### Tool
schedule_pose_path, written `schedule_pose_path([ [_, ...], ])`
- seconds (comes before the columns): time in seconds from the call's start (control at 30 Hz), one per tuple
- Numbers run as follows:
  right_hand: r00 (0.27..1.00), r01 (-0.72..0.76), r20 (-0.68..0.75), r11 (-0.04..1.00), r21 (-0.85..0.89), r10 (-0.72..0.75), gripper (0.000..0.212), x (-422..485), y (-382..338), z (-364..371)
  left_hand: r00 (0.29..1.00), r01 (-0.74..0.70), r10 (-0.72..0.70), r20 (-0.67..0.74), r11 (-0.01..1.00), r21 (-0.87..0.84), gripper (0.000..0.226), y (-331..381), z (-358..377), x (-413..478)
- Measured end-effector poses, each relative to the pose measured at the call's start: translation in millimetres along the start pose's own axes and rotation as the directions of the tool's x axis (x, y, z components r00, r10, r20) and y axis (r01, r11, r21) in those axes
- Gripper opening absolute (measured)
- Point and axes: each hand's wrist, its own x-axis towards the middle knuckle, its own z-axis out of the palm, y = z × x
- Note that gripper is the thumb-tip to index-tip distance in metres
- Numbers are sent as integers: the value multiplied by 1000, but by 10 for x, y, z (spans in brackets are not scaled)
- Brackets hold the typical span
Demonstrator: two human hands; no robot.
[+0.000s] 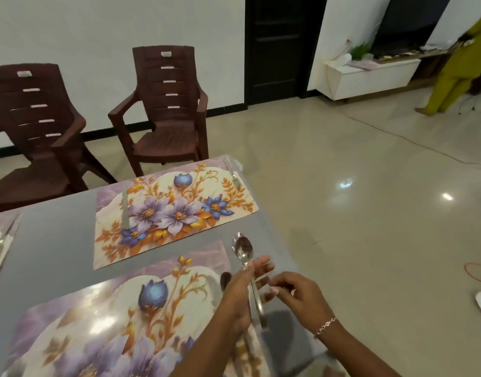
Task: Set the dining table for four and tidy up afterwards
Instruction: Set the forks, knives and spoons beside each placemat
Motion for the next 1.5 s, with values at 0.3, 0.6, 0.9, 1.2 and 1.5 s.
schedule_pose_path([
  [0.3, 955, -229, 215, 968, 102, 203, 26, 630, 852, -1729, 991, -20, 15, 136, 999, 38, 39, -289, 1931, 912],
  [0.6, 950, -262, 220, 950, 168, 223, 24, 1443, 1504, -3162, 999, -51, 52, -13, 995, 81, 39, -89, 3083, 1795],
  [0.9, 888, -200, 441, 973, 118, 129, 12, 3209, 1789, -3497, 901, -268, 220, -373, 960, -83, 43, 712, 3161, 3158],
  [1.2, 759, -72, 649, 997, 13, 46, 12, 5200, 1584, -3227, 774, -386, 212, -597, 905, -180, 45, 1957, 2956, 4251],
  [1.5, 496, 137, 862, 990, 44, -106, 11, 6906, 1244, -2346, 445, -546, 157, -882, 828, -128, 25, 2694, 2433, 4980],
])
